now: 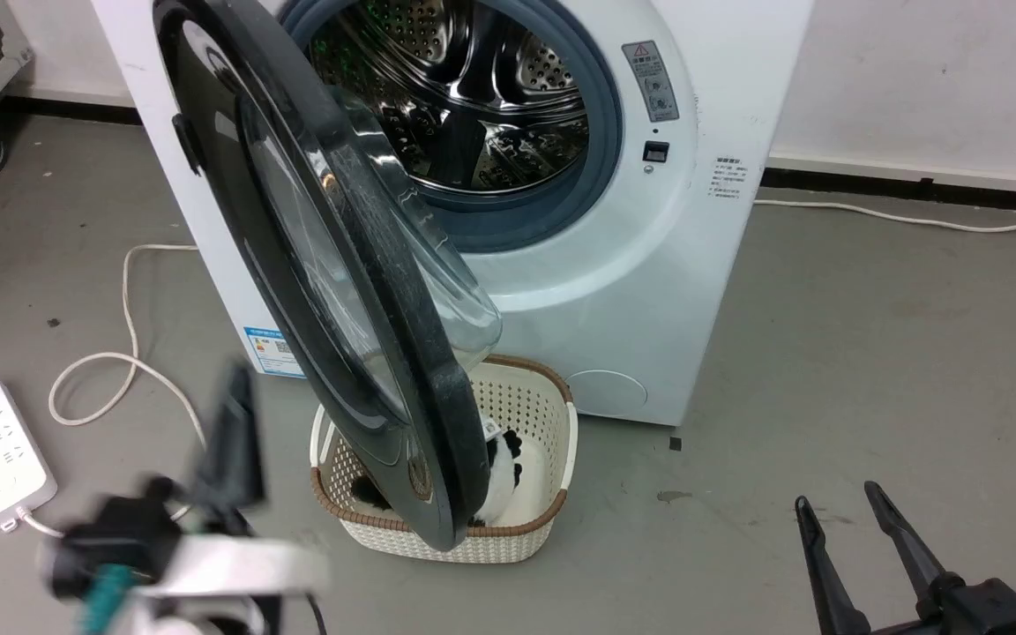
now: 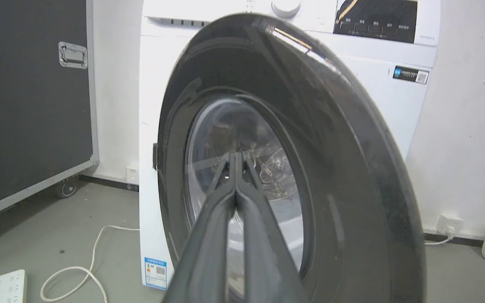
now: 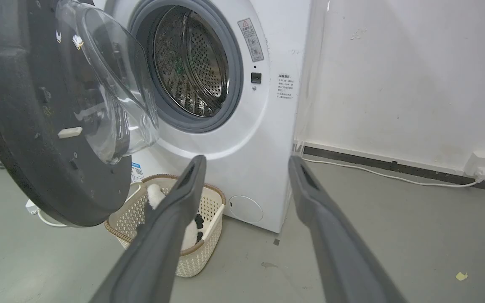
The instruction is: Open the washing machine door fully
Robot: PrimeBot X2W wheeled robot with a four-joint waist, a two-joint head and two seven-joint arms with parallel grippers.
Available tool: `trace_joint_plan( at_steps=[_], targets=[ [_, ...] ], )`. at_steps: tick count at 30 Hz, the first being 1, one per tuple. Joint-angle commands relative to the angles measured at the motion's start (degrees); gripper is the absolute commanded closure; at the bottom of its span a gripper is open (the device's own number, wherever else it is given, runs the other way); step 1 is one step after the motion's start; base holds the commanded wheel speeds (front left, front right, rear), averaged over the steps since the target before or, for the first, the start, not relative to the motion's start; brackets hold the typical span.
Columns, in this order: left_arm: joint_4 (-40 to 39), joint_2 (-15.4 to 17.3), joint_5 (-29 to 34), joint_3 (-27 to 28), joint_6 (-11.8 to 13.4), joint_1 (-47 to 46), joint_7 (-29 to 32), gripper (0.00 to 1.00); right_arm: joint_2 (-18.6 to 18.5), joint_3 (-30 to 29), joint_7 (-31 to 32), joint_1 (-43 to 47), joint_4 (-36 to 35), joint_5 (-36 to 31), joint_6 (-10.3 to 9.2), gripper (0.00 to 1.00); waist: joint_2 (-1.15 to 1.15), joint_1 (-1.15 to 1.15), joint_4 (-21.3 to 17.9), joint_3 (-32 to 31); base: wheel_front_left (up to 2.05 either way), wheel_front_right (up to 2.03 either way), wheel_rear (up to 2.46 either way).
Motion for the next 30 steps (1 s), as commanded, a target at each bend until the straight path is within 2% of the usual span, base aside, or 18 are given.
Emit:
trace_joint_plan(
  at_steps=[1, 7, 11, 15, 20, 24, 25, 27, 30],
  targets=[
    [-3.9, 0.1, -0.2, 1.2, 0.5, -2.0, -0.2, 1.0, 0.3, -0.1, -0.3, -0.4, -0.3, 0.4, 0.05, 0.0, 0.0, 0.0, -0.1, -0.1, 0.0, 0.0, 0.0],
    [-16.5, 0.1, -0.1, 2.7, 1.2, -7.5, -0.2, 1.0, 0.3, 0.1, -0.3, -0.2, -0.1, 1.7, 0.05, 0.0, 0.0, 0.0, -0.3, -0.2, 0.0, 0.0, 0.0],
    [-21.0, 0.1, 0.8, -0.8, 1.4, -10.7, 1.5, 1.0, 0.3, 0.7, -0.3, -0.1, 0.0, 2.1, 0.05, 0.0, 0.0, 0.0, -0.7, 0.1, 0.0, 0.0, 0.0],
    [-22.8, 0.1, 2.0, -6.5, 1.8, -11.4, 6.8, 1.0, 0.3, 1.0, -0.3, -0.5, 0.3, 2.9, 0.05, 0.0, 0.0, 0.0, -1.5, 0.3, 0.0, 0.0, 0.0],
    [-20.2, 0.1, 0.7, -16.5, 2.1, -9.8, 12.8, 1.0, 0.3, 1.1, -0.3, -0.7, 0.4, 3.4, 0.05, 0.0, 0.0, 0.0, -1.9, 1.0, 0.0, 0.0, 0.0],
    [-13.2, 0.1, -2.1, -23.2, 2.5, -8.0, 17.2, 1.0, 0.3, 1.0, -0.3, -1.0, 0.5, 3.6, 0.05, 0.0, 0.0, 0.0, -2.1, 1.6, 0.0, 0.0, 0.0],
    [-13.2, 0.1, -2.1, -23.2, 2.5, -8.0, 17.2, 1.0, 0.3, 1.0, -0.3, -1.0, 0.5, 3.6, 0.05, 0.0, 0.0, 0.0, -2.1, 1.6, 0.0, 0.0, 0.0],
    [-7.1, 0.1, -3.2, -25.8, 2.5, -7.9, 18.9, 1.0, 0.3, 0.8, -0.3, -1.4, 0.5, 3.8, 0.05, 0.0, 0.0, 0.0, -2.3, 2.1, 0.0, 0.0, 0.0],
    [-3.6, 0.1, -4.0, -26.2, 3.2, -8.1, 18.7, 1.0, 0.3, 0.9, -0.3, -1.7, 0.5, 3.8, 0.05, 0.0, 0.0, 0.0, -2.4, 2.5, 0.0, 0.0, 0.0]
  ],
)
